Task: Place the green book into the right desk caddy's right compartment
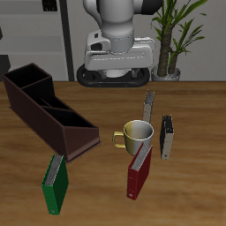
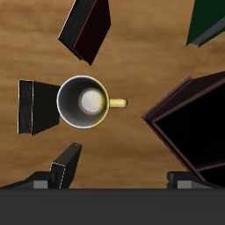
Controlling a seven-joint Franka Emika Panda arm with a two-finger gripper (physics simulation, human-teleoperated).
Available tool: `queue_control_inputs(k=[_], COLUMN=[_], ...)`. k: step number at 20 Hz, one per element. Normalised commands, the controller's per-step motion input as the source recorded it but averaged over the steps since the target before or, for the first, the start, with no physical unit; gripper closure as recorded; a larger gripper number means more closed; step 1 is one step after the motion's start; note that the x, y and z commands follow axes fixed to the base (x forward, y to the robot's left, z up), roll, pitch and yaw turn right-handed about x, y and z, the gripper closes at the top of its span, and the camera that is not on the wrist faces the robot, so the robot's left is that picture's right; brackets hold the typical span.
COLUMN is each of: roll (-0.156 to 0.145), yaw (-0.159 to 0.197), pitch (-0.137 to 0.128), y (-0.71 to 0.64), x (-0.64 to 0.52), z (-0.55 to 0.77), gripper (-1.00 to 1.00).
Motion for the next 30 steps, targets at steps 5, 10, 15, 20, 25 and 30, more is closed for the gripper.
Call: queue_control_inputs(k=[5, 10, 15, 20, 25, 30], roll=[0.0, -0.004, -0.017, -0.015, -0.007, 0.01], yaw=[0.018, 0.032, -0.031, -0.038, 0.008, 0.003], pitch=[0.019, -0.003, 0.024, 0.022, -0.024, -0.005], y=[-0.17, -0.2, -0.23, -0.25, -0.24, -0.19], x=[0.43, 0.34, 0.33, 0.38, 0.37, 0.35], z=[0.03, 0.06, 0.05, 0.03, 0.09, 0.06], gripper=[-1.0, -1.0, -1.0, -1.0, -1.0, -1.0])
